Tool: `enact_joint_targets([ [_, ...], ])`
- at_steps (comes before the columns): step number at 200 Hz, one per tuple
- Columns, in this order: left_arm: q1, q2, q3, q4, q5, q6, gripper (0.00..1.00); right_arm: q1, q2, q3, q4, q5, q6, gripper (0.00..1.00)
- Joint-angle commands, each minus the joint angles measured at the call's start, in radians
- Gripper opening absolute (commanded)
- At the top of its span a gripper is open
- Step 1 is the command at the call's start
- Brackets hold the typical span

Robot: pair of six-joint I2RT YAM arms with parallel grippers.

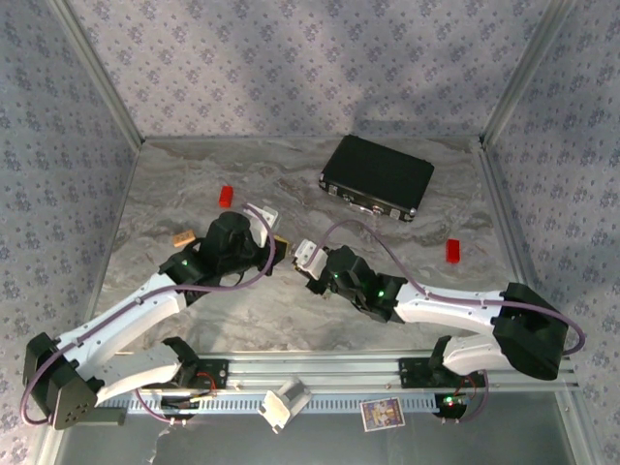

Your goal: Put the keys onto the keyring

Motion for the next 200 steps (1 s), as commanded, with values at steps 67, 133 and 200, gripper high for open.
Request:
enact_joint_targets([
  [67, -0.007, 0.005, 0.029, 0.019, -0.009, 0.023, 0.0, 0.037, -0.014, 0.009, 0.033, -0.032, -0.091, 0.0],
  [133, -0.008, -0.095, -0.16, 0.284, 0.015, 0.164, 0.0, 0.007, -0.12, -0.006, -0.068, -0.196, -0.087, 0.44],
  [200, -0.007, -0.163, -0.366, 0.658, 0.208, 0.29, 0.0, -0.28, -0.384, -0.029, -0.263, -0.645, -0.029, 0.39],
])
